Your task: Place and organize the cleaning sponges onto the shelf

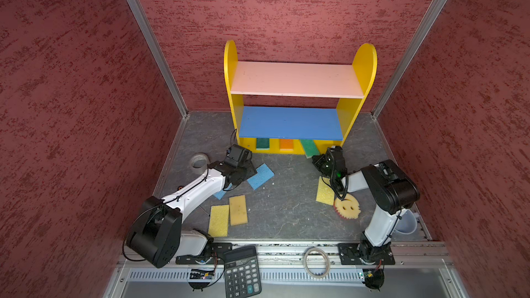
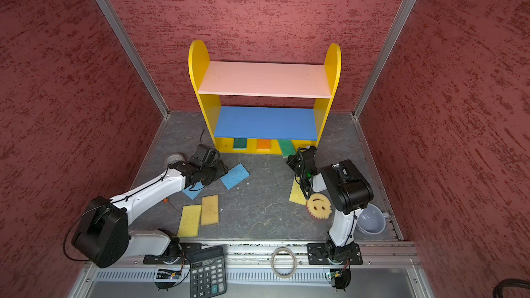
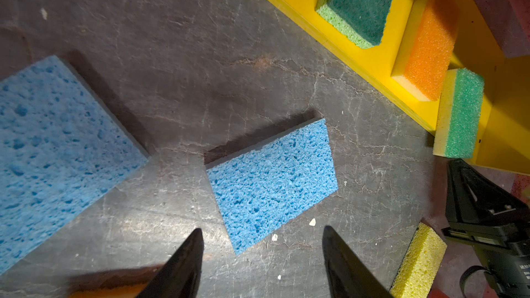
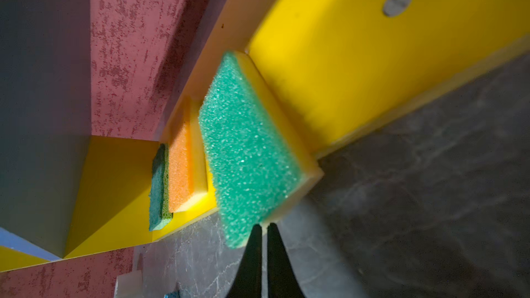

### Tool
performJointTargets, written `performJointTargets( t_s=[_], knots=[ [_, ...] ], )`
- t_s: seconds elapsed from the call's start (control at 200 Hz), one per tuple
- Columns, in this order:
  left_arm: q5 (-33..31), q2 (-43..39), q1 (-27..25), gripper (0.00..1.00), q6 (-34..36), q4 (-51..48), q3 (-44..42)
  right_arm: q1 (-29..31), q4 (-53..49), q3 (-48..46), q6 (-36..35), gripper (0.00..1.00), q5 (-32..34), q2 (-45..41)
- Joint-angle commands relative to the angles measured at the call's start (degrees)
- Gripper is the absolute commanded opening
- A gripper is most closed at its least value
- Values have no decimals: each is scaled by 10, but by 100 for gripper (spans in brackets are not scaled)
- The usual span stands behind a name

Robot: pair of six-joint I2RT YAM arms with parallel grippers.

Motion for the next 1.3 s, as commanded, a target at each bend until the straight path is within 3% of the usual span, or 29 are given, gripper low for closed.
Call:
performJointTargets(
  t_s=[0.0, 0.23, 0.431, 0.551, 0.842, 1.107, 1.298],
  knots=[
    [-13, 1, -4, 66, 1, -9, 14, -1, 2, 12, -2, 9, -13, 7],
    [-30, 14, -13, 66, 4, -27, 37, 0, 11, -29, -10, 8, -1, -13],
    [-29, 18, -17, 65, 14, -21, 51, -9, -75, -42, -77, 12, 52, -83],
    [-32, 12, -24, 60, 19, -18, 56, -49, -90, -38, -83, 12, 25, -107],
    [-32, 11, -29, 60, 7, -14, 42, -88, -131, 39, -137, 29, -24, -72],
    [-30, 21, -32, 60, 12, -8, 42, -88, -92, 58, -114, 45, -60, -27],
    [-26, 32, -31, 61, 17, -5, 40, -88, -43, 50, -89, 48, -76, -5]
  ],
)
